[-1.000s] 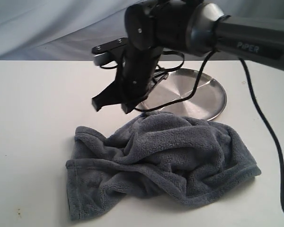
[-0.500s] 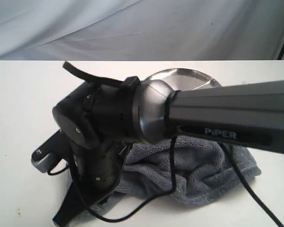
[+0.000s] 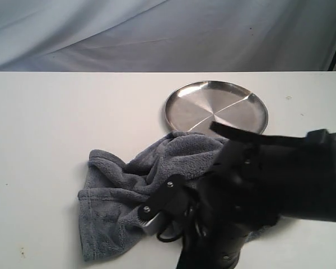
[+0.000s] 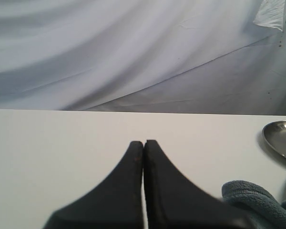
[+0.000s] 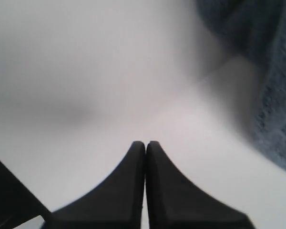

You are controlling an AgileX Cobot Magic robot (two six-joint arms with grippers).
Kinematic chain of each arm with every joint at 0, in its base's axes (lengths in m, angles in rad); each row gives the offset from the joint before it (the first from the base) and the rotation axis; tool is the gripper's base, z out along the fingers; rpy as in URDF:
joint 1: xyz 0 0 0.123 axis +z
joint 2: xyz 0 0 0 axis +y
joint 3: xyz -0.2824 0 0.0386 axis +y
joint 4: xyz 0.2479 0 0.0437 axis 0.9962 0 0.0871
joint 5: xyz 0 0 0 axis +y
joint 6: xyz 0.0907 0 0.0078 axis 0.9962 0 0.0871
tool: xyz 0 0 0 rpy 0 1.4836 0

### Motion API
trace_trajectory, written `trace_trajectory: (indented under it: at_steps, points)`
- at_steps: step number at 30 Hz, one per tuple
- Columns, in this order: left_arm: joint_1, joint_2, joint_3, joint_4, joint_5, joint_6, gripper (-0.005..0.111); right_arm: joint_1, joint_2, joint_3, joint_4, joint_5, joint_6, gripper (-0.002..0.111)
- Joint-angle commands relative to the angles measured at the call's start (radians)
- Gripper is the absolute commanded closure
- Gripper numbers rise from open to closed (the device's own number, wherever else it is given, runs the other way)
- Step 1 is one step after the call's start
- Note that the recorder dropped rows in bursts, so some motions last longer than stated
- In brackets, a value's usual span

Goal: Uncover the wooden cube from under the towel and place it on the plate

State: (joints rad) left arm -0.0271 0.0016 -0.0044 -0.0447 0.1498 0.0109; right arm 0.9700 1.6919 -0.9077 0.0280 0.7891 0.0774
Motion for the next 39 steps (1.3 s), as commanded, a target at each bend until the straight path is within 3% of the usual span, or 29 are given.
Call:
trace_trajectory:
  at_steps: [1,14,21,32,39]
  points:
    - [-0.001,-0.002,0.004,0.001,-0.004,-0.003,0.105,-0.096,-0.069,0.082,-0.005,-0.020,0.006,0.108]
    - [-0.001,-0.002,0.004,0.001,-0.004,-0.001,0.105,-0.388,-0.128,0.120,-0.028,-0.078,0.006,0.108]
    - [-0.001,-0.002,0.004,0.001,-0.004,-0.003,0.105,-0.483,-0.128,0.100,0.026,-0.164,0.006,0.108]
    - [-0.001,-0.002,0.004,0.001,-0.004,-0.001,0.105,-0.480,-0.128,-0.068,0.041,-0.170,0.006,0.108]
    - [-0.001,-0.002,0.004,0.001,-0.004,-0.001,0.105,-0.447,-0.128,-0.071,0.085,-0.261,0.006,0.108]
